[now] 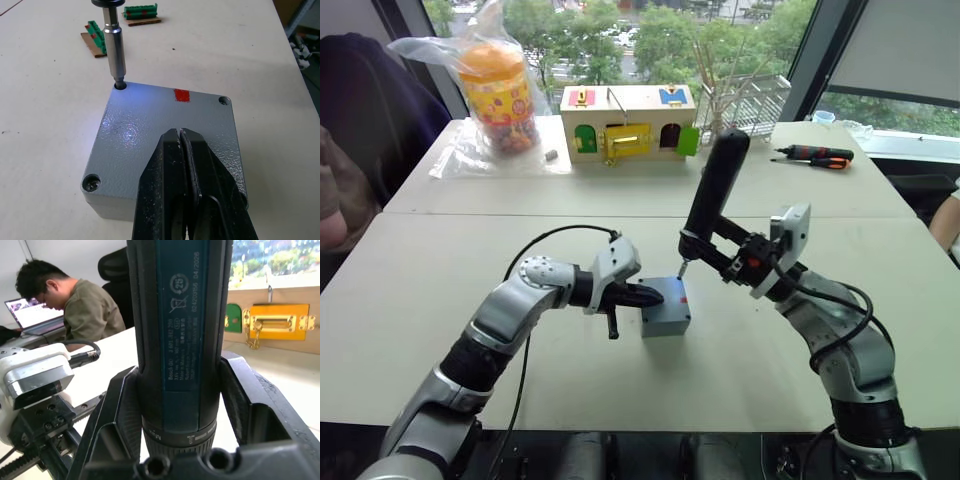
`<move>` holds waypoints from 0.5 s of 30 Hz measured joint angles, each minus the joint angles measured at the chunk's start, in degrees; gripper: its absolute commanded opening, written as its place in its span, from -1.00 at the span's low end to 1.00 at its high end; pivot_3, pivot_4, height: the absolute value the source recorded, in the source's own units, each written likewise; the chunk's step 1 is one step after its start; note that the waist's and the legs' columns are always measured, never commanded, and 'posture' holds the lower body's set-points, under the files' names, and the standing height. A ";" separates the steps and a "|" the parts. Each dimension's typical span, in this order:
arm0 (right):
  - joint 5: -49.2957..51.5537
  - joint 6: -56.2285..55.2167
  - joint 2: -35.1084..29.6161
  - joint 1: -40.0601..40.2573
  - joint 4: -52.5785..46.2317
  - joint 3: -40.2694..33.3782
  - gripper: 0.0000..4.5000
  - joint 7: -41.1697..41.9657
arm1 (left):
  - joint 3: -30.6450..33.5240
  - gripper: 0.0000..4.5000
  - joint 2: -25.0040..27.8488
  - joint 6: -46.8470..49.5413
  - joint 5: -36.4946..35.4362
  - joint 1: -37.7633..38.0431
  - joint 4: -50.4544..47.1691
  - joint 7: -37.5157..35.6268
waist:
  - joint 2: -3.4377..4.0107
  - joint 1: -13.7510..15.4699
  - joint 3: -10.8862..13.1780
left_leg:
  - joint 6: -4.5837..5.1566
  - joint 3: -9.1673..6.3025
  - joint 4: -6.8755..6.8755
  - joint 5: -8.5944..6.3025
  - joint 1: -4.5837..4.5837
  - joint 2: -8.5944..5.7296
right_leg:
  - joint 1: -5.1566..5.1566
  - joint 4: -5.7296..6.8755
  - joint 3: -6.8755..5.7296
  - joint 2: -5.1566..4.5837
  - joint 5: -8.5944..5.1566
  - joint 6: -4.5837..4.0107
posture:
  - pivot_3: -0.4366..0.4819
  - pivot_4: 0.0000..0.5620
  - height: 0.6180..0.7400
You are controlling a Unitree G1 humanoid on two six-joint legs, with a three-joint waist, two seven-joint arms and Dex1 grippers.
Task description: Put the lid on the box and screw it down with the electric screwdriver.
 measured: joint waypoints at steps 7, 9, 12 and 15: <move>19.24 26.42 -9.34 -17.13 -0.68 -11.06 -0.19 -13.64 | 2.58 -1.00 -1.95 -1.59 -1.04 1.29 0.01 1.46 | 0.34 0.03 0.36 | -0.12 0.00 0.04 0.10 -0.85 -0.05 | -0.88 0.08 -0.10 -0.20 0.01 -0.04 | -0.05 -0.47 0.45; 23.36 31.57 -11.95 -22.08 -0.07 -14.17 -0.19 -17.12 | 5.25 -1.00 -5.32 -3.99 -0.44 2.46 0.74 6.31 | 0.31 0.02 0.53 | -0.12 0.02 0.02 0.10 -0.91 -0.06 | -0.92 0.07 -0.14 -0.19 0.02 -0.03 | -0.05 -0.47 0.45; 27.25 37.61 -14.53 -26.96 3.42 -16.18 -0.19 -20.74 | 7.55 -1.00 -8.05 -7.68 2.35 1.93 0.58 13.63 | 0.18 -0.01 0.67 | -0.11 0.09 0.03 0.11 -0.91 -0.06 | -0.91 0.08 -0.14 -0.17 0.03 -0.01 | -0.05 -0.47 0.45; 27.58 43.26 -19.23 -28.15 8.90 -17.28 -0.19 -22.66 | 8.30 -1.00 -6.61 -6.66 2.99 1.30 -0.02 14.79 | 0.16 0.18 0.69 | -0.07 0.11 0.04 0.10 -0.92 -0.09 | -0.91 0.09 -0.14 -0.18 0.03 -0.01 | -0.05 -0.47 0.45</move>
